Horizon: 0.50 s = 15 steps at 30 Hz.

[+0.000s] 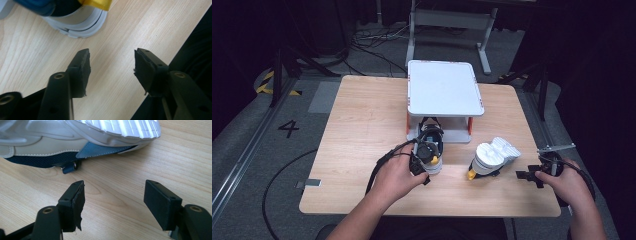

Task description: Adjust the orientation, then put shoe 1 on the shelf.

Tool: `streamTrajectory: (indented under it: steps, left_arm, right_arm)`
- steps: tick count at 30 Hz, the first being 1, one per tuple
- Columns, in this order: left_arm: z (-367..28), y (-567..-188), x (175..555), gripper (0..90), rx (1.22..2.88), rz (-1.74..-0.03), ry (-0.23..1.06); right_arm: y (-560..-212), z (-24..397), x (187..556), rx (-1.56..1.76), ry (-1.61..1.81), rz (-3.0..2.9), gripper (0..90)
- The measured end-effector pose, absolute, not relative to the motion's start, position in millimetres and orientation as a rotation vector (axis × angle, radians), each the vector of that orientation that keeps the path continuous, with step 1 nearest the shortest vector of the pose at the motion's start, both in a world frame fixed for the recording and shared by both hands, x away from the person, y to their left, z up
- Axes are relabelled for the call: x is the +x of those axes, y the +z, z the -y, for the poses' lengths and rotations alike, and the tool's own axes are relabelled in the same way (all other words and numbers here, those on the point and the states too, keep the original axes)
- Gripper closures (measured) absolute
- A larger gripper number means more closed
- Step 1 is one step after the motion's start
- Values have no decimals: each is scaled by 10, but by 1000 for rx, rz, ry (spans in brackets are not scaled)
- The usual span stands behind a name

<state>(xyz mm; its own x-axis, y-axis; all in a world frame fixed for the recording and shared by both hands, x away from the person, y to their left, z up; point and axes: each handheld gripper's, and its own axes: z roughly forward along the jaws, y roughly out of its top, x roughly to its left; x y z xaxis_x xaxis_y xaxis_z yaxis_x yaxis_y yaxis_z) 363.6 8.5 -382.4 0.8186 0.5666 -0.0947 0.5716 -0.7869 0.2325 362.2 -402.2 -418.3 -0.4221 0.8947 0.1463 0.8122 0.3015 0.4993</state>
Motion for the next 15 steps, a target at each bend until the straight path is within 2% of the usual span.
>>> streamTrajectory:
  steps: [4, 11, 15]
  left_arm:
    - [-9, -3878, 3628, 519, 2748, -843, -33]
    - [132, -4047, 3719, 508, 2682, -771, 74]
    - [139, -4076, 3824, 571, 2657, -768, 88]
  right_arm:
    - [-4171, 4021, 3625, 1585, 785, -2402, 343]
    - [-4188, 4012, 3620, 1591, 783, -2407, 342]
    - [-4200, 4048, 3604, 1605, 773, -2395, 342]
